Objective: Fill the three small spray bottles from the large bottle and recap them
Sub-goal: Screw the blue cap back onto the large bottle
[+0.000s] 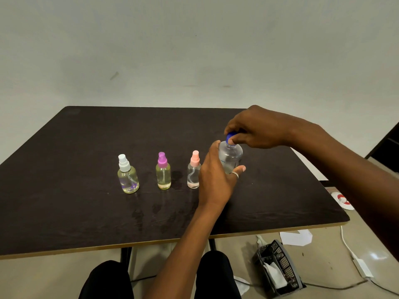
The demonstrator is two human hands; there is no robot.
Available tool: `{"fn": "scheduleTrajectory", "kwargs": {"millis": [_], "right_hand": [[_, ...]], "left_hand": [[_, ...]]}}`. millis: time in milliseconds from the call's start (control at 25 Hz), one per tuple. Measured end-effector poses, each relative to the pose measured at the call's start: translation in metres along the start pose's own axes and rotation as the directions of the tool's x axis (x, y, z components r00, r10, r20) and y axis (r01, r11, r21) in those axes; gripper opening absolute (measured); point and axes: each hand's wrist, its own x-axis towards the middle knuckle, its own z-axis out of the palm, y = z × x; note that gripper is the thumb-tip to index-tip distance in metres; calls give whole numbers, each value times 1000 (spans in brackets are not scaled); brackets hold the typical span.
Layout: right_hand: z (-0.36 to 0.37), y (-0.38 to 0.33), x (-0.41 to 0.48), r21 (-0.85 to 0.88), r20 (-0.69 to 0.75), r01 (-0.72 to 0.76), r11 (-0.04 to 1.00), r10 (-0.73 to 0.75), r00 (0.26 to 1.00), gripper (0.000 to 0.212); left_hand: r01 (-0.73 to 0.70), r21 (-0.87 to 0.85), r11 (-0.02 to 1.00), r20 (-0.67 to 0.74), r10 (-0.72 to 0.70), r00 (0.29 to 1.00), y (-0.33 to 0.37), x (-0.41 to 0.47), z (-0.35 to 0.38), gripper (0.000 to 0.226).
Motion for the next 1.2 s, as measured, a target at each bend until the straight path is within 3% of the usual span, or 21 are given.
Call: {"fn": "scheduleTrajectory", "kwargs": {"millis": [240,480,680,800,840,960,1200], "right_hand": [[14,-11,2,-237,-157,-146,960,111,981,52],[12,-27,5,-396,-214,-238,887,163,963,60],[10,-17,-2,-241,-195,-217,946,171,966,69],[-8,-5,-4,-6,-27,-78,997,78,997,35],[-14,-2,-4,37,28,-35,999,34,999,34],[-15,4,-1,67,98,32,997,-38,994,35],[-12,8,5,82,66,35,996,-41,997,30]], "left_hand": [[-17,-36,999,-7,17,1000,2,0,-1,79],[-18,-17,1000,-18,17,1000,5,-2,-2,77],[-19,-22,1000,-20,19,1000,2,-1,-2,76],[-10,-14,1000,-14,10,1000,1,-1,-1,82],[-9,-19,1000,-13,9,1000,0,-2,0,83],[0,-16,1000,-6,0,1000,1,-2,-1,83],[12,-35,999,4,-12,1000,-1,-2,0,84]]}}
